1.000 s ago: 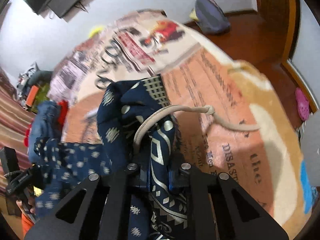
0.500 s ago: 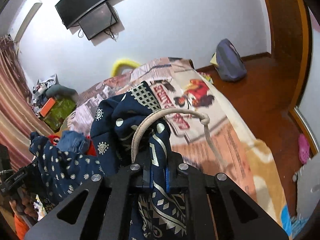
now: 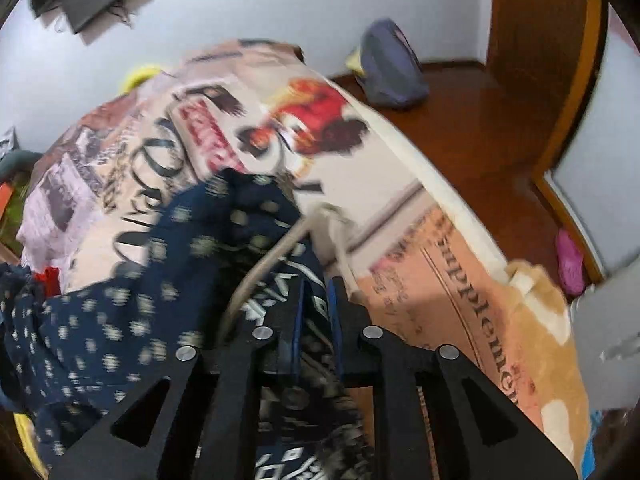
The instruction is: Fold large clothes
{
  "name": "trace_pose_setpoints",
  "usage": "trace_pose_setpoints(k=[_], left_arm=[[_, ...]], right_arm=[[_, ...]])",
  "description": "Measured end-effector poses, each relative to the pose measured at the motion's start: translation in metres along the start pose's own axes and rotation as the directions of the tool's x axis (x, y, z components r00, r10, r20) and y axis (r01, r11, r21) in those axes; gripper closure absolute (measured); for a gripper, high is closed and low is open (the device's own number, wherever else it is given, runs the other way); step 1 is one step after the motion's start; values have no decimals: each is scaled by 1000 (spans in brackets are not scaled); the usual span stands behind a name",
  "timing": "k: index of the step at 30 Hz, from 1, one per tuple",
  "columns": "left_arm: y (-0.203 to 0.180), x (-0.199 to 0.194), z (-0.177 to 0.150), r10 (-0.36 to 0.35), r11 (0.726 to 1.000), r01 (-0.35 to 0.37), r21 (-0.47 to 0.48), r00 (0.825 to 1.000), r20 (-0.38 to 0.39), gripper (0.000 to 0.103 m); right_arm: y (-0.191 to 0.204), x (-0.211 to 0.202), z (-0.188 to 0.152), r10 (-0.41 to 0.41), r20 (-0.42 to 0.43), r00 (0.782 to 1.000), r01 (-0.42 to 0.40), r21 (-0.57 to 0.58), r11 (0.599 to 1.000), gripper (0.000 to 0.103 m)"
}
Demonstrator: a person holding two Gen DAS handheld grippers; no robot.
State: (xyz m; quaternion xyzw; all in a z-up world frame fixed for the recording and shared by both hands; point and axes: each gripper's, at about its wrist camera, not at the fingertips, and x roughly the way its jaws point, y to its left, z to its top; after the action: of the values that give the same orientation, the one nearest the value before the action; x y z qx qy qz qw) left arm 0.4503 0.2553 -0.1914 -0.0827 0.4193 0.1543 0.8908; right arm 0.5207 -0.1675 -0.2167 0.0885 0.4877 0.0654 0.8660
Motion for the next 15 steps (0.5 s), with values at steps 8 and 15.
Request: trace_pose_setpoints(k=[8,15], left_arm=[[-6,-39,-16,18,997,-17,74,1000,-11,50],[-14,-104,-31,-46,996,45,82,999,9,46]], right_arm=[[-17,-54,-7,-6,23,1000,6,-13,1000,70],[-2,-135,-23,34,111,993,-18,-140,990,66]])
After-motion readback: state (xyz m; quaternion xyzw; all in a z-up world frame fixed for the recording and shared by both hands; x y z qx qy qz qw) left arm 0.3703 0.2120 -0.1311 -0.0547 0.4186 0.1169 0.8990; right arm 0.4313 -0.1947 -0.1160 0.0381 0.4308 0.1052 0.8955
